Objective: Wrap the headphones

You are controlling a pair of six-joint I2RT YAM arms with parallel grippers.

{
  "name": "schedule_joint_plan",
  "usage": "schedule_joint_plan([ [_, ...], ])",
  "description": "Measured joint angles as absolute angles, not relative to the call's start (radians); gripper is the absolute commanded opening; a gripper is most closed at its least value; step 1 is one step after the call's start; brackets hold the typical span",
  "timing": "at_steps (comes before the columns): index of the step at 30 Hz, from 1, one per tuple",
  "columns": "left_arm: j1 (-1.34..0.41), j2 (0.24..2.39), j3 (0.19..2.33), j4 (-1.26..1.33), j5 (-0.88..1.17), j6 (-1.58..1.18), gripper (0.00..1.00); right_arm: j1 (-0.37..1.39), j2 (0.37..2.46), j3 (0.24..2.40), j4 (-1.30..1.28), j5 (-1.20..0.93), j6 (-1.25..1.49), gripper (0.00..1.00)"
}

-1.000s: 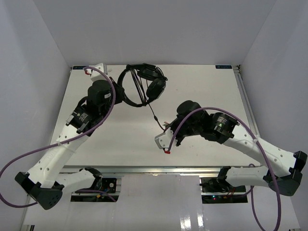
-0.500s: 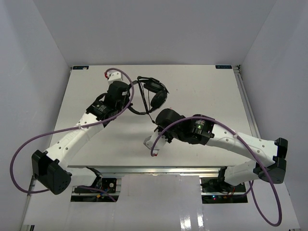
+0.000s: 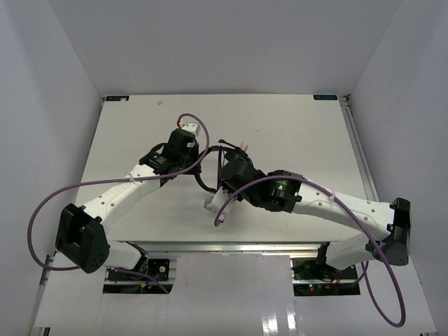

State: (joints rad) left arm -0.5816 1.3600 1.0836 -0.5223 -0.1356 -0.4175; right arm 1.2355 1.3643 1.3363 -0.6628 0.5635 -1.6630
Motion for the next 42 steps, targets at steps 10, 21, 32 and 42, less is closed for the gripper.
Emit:
schedule_joint_plan([
  [10,-0.582,1.354,1.029,-0.507,0.058,-0.313,0.0,1.116,1.464,1.322,-0.572,0.463,-1.646,0.08],
  [21,-0.577,1.501,1.019,-0.44,0.067,-0.314,0.0,0.994,1.596,1.313,-0.507,0.34,-1.584,0.08],
  [32,-0.577,1.656,1.042,-0.378,0.047,-0.337,0.0,0.914,1.704,1.312,-0.487,0.261,-1.571,0.09],
  [42,-0.577,1.68,1.04,-0.358,0.039,-0.353,0.08,0.903,1.735,1.31,-0.458,0.259,-1.561,0.19],
])
